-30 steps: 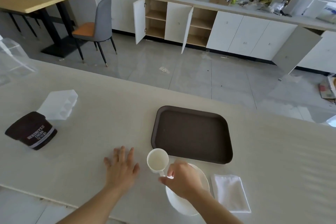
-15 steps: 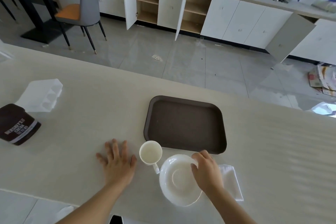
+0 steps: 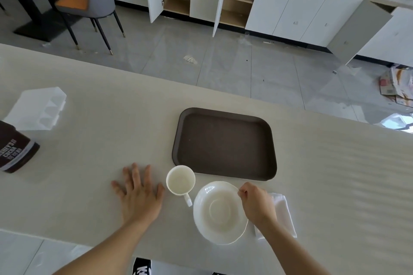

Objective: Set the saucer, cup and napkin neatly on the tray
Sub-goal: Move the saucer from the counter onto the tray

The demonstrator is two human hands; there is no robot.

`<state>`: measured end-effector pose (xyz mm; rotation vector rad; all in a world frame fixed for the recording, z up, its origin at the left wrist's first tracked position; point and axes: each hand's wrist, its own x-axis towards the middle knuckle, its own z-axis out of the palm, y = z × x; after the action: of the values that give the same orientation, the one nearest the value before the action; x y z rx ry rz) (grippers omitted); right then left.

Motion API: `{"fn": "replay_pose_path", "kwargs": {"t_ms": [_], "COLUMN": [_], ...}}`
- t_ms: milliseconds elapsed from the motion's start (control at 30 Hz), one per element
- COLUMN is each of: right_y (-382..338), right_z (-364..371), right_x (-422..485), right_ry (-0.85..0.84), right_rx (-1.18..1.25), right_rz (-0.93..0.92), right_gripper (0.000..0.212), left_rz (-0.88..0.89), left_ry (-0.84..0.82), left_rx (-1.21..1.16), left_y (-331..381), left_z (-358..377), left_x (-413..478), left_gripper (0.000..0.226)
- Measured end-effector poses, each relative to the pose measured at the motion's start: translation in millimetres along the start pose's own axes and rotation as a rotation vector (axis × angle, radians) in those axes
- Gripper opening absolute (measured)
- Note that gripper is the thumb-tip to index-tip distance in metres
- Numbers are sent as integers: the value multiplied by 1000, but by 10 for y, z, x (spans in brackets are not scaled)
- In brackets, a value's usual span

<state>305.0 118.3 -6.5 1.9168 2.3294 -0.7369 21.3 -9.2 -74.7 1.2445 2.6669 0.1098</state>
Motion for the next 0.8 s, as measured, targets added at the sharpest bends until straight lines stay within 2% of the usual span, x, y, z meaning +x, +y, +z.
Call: {"fn": "replay_pose_path", "kwargs": {"t_ms": [400, 800], "right_y": [59, -13], "right_z": [-27, -374], "right_x": [19, 436], "right_ry": [-2, 140], "right_rx": [112, 238], "right_rz": [-19, -29], "right_gripper": [23, 18], "left_rz": [7, -2], "left_ry": [52, 88], "left_rx": [-15, -35], "left_y": [-26, -16], "left_z": [57, 52], "left_x": [11, 4], "left_gripper": [72, 66]}}
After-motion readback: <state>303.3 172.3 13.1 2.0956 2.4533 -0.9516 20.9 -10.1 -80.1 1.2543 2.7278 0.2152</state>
